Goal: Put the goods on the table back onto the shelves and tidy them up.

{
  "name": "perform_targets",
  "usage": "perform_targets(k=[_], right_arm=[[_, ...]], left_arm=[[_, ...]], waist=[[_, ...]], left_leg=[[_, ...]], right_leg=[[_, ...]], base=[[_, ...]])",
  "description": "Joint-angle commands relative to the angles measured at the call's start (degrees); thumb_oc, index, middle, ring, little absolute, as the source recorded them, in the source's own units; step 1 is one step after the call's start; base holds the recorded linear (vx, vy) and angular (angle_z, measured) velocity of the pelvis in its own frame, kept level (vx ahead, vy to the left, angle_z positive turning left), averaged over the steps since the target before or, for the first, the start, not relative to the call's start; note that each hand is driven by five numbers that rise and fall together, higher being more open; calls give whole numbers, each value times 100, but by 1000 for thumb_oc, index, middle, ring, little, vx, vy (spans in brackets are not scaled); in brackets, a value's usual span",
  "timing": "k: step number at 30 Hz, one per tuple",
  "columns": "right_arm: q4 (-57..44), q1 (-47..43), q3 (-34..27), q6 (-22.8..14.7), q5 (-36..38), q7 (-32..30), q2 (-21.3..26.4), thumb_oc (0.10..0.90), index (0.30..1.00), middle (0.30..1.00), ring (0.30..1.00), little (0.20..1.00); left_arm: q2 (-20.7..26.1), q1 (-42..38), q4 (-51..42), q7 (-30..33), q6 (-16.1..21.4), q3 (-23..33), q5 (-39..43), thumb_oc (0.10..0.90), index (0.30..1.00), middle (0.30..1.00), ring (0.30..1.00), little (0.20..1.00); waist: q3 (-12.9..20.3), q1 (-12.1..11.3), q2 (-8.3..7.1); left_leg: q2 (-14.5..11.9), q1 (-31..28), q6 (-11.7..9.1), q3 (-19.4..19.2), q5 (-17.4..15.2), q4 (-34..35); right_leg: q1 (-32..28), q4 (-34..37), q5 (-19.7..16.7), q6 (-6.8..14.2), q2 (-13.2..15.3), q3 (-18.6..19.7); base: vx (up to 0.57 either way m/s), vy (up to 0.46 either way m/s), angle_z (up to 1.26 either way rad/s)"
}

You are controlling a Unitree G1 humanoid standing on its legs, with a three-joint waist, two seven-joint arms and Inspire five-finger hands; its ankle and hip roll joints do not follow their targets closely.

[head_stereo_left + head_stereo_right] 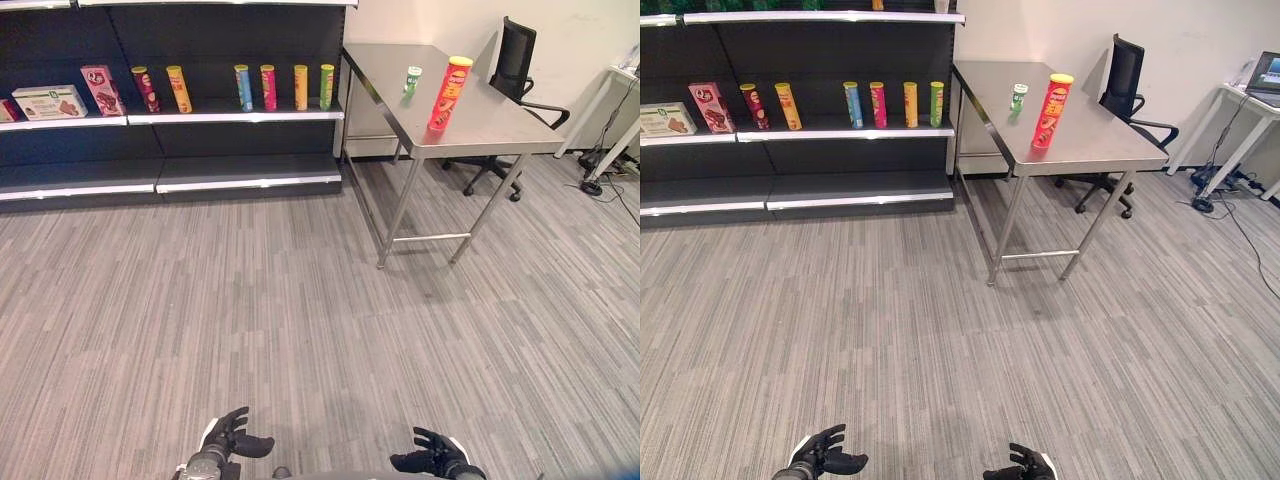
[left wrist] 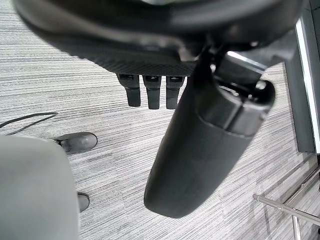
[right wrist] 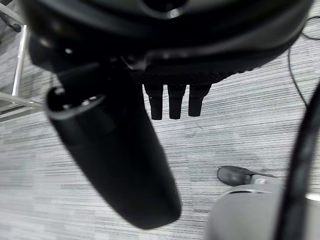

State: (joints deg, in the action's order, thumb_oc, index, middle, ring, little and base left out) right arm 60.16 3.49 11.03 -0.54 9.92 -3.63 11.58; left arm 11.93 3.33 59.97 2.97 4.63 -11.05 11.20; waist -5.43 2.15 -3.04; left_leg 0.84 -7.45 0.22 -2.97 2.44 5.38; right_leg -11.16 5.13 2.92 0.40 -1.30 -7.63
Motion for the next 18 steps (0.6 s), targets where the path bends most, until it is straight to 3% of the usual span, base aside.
perform_targets(k=[1, 18], right_arm=[[-231, -261, 47, -286, 202, -114, 237, 800, 900, 900, 900, 900], [-164, -289, 102, -272, 137, -100, 204, 800, 900, 900, 900, 900]], left_arm=[[44, -377, -230, 9, 290, -85, 195, 800, 900, 900, 900, 900], [53, -424, -4, 16, 269, -76, 105, 800, 900, 900, 900, 900]], waist=[[53, 83, -28], [65, 95, -30]], left_leg=[[-333, -284, -309, -369, -512, -38], [-338, -330, -304, -387, -542, -38]], right_leg=[[101, -13, 45, 539, 326, -137], [59, -13, 66, 531, 331, -128]], base=[[0, 0, 0], [0, 0, 0]])
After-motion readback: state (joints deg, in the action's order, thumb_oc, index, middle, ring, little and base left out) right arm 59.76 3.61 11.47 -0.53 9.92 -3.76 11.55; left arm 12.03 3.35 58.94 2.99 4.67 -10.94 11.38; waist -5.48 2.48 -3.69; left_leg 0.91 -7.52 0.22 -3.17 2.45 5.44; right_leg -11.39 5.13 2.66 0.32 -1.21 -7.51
